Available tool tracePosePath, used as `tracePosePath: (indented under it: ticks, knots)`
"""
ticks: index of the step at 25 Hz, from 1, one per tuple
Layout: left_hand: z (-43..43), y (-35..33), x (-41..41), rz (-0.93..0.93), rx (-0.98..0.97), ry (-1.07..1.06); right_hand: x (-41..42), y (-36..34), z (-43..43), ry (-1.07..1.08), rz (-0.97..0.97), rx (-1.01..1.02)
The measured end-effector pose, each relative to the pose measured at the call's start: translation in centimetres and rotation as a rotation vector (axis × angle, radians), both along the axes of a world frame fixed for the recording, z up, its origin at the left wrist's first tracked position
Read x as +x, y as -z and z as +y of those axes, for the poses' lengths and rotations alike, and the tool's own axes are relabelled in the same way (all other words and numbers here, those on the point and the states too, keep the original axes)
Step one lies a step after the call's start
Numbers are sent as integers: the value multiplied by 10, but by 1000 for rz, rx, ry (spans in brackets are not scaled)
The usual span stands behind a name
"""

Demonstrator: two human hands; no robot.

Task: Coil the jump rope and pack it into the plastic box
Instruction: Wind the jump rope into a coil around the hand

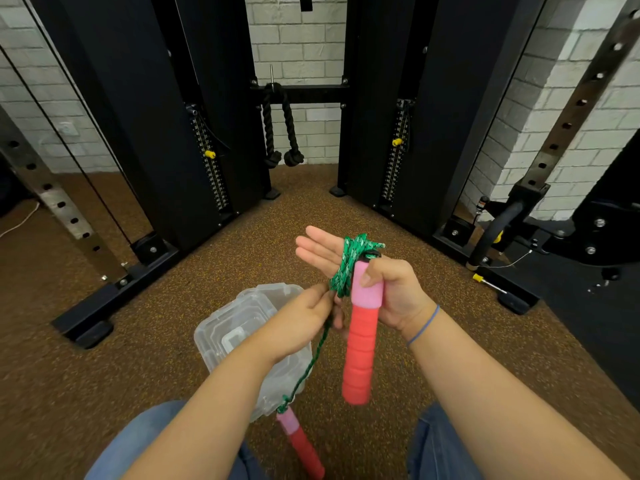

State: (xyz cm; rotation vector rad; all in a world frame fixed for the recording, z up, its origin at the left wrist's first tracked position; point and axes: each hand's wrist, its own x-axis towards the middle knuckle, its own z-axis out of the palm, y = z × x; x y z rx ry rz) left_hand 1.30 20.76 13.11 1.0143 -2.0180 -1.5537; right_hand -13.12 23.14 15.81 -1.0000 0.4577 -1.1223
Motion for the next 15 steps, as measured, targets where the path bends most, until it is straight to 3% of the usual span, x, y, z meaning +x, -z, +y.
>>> tracePosePath:
  ticks: [6, 15]
  knots:
    - [4, -7, 0, -39, 115, 88, -10, 3, -8, 42, -51, -21]
    - [4, -14, 13, -25, 271, 273, -67, 15, -15, 435, -113, 54]
